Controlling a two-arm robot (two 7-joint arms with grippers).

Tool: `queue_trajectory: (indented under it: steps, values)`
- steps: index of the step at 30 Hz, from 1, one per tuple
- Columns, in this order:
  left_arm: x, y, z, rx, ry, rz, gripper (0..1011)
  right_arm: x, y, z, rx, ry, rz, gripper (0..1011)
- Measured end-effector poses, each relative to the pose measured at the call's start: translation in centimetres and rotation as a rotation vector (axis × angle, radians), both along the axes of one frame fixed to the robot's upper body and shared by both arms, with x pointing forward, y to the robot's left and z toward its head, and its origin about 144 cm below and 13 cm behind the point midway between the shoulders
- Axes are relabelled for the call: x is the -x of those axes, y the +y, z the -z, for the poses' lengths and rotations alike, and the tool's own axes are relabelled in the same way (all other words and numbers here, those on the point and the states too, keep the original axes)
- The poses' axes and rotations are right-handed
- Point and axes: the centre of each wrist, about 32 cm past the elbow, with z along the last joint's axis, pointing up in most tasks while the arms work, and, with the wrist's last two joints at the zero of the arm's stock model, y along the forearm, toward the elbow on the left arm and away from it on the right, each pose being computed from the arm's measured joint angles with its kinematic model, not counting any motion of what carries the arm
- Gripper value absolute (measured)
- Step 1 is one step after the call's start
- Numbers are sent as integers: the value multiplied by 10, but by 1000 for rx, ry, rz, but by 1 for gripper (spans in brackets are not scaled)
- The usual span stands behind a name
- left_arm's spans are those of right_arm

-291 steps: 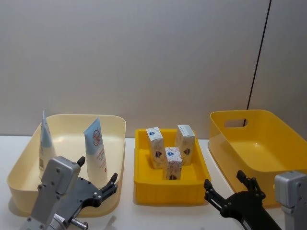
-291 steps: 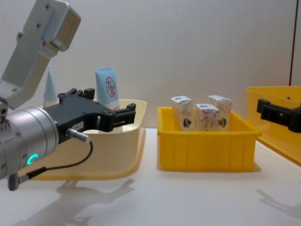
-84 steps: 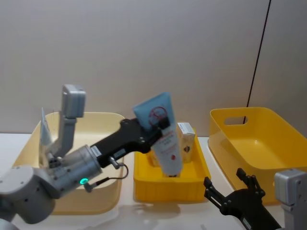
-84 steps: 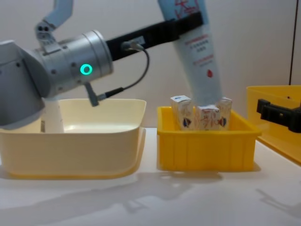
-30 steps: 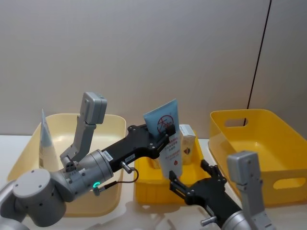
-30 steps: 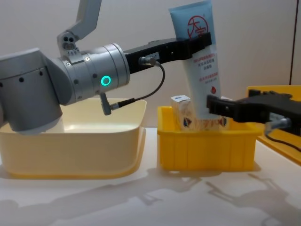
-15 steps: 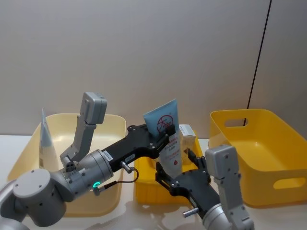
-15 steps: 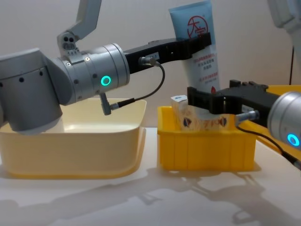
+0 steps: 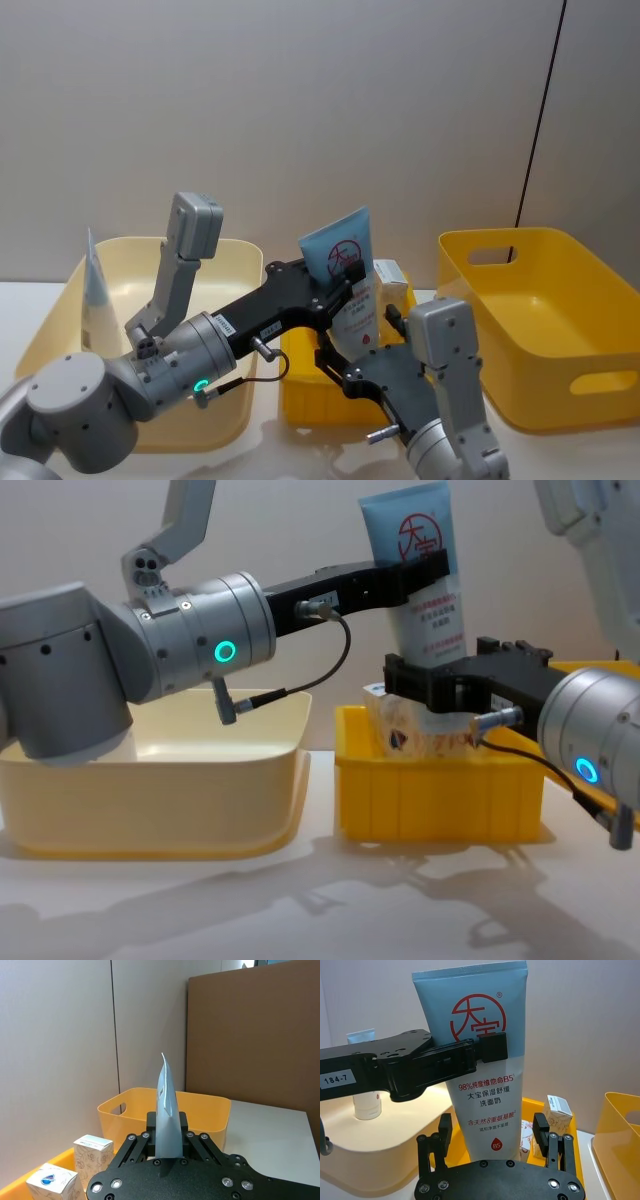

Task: Bimanual collaborative sorting of washing and personal care products

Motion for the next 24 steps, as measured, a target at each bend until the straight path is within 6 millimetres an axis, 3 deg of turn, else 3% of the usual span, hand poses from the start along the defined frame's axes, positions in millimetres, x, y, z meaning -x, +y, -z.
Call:
queue_trajectory:
  steps: [5, 11, 16, 24]
  values:
    - [0, 0, 0, 0, 0, 0, 223, 1, -2, 0, 0, 5, -4, 1001]
    - [0, 0, 0, 0, 0, 0, 224, 2, -4, 0, -3, 12, -10, 887]
    - [0, 0, 0, 1, 0, 1, 223, 2, -5, 0, -4, 15, -14, 732]
    - [0, 0, 0, 0, 0, 1, 223, 2, -7, 0, -7, 19, -17, 648]
